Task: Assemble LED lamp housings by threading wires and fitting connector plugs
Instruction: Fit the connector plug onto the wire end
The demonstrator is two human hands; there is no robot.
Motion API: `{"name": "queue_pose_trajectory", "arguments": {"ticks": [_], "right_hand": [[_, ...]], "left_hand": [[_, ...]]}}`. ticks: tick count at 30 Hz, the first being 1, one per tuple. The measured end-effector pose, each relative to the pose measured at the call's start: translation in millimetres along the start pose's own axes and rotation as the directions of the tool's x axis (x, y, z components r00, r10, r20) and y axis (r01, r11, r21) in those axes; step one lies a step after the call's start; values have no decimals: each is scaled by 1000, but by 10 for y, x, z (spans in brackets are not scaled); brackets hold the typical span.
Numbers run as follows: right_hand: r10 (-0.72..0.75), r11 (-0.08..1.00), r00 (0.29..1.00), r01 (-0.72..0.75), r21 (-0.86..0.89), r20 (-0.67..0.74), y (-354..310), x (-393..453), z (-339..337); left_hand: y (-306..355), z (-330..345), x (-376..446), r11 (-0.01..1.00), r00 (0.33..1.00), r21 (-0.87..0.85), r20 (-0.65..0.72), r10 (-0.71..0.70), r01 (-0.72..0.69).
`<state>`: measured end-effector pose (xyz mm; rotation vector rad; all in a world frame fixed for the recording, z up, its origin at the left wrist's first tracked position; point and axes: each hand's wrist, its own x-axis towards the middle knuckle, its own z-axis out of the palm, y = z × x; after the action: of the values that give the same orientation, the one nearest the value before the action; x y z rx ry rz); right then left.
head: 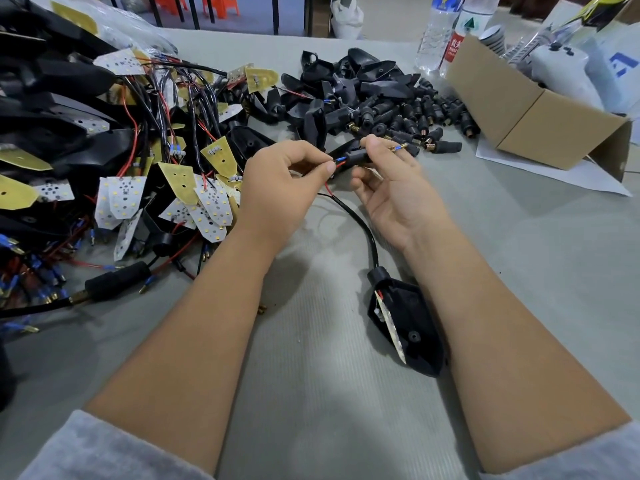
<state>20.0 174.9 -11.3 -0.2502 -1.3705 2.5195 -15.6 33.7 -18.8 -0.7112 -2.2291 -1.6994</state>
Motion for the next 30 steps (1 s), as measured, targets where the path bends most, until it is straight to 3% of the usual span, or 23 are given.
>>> {"name": "queue_pose_trajectory", "arguments": {"ticks": [4,12,18,30], "right_hand": [[-9,1000,1000,9,-8,11,3,2,1],[-31,1000,998,31,4,63,20,7,7],[-49,998,992,54,-34,115,14,0,-1],[-37,997,991,46,-67,129,25,0,-17]], "left_hand": [[-2,18,-6,1000,1000,-21,6,-5,5],[11,36,15,946,976,-241,33,-216,218],[28,14,25,915,952,-263,53,-301,304],[5,24,-7,961,981,-201,86,-174,188]]}}
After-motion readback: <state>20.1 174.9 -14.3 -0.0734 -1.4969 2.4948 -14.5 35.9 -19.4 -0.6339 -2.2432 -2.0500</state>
